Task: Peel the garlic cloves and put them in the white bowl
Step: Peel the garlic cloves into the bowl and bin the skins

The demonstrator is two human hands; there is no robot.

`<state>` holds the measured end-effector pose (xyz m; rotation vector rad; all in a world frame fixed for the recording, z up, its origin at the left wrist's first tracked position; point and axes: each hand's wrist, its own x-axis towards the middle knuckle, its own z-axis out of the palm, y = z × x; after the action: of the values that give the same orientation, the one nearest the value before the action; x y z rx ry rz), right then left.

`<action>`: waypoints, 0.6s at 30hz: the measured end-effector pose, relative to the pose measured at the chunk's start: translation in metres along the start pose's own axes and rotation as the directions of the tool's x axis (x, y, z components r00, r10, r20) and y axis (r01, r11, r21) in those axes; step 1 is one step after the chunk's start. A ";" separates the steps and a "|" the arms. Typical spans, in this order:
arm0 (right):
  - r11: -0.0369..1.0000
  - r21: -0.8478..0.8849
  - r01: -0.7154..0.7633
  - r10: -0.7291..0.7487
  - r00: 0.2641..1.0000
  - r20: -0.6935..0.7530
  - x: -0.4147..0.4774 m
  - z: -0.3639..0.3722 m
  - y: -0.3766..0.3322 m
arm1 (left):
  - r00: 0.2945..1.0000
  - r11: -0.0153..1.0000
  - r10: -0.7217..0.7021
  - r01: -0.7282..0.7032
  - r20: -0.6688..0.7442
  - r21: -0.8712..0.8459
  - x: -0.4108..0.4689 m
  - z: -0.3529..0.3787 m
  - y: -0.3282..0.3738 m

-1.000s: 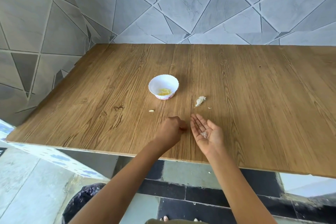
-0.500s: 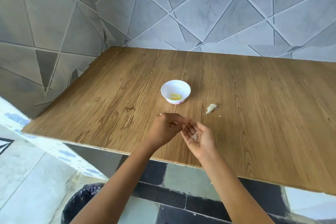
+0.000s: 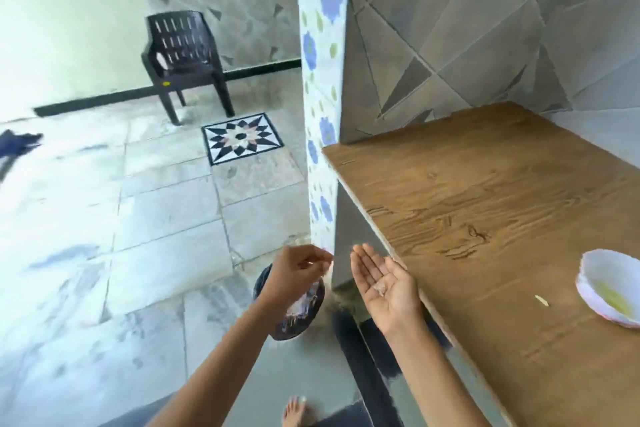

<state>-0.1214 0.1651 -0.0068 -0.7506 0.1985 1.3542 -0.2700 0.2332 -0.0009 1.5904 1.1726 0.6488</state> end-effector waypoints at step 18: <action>0.954 -0.185 -0.235 0.158 0.921 -0.356 0.376 -0.021 0.190 | 0.911 0.913 -0.397 0.381 -0.109 -0.142 0.242 -0.069 -0.298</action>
<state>-0.2017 0.4606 -0.2965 -1.1814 0.4075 1.4472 -0.3457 0.4867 -0.2875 1.1777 1.4763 0.5555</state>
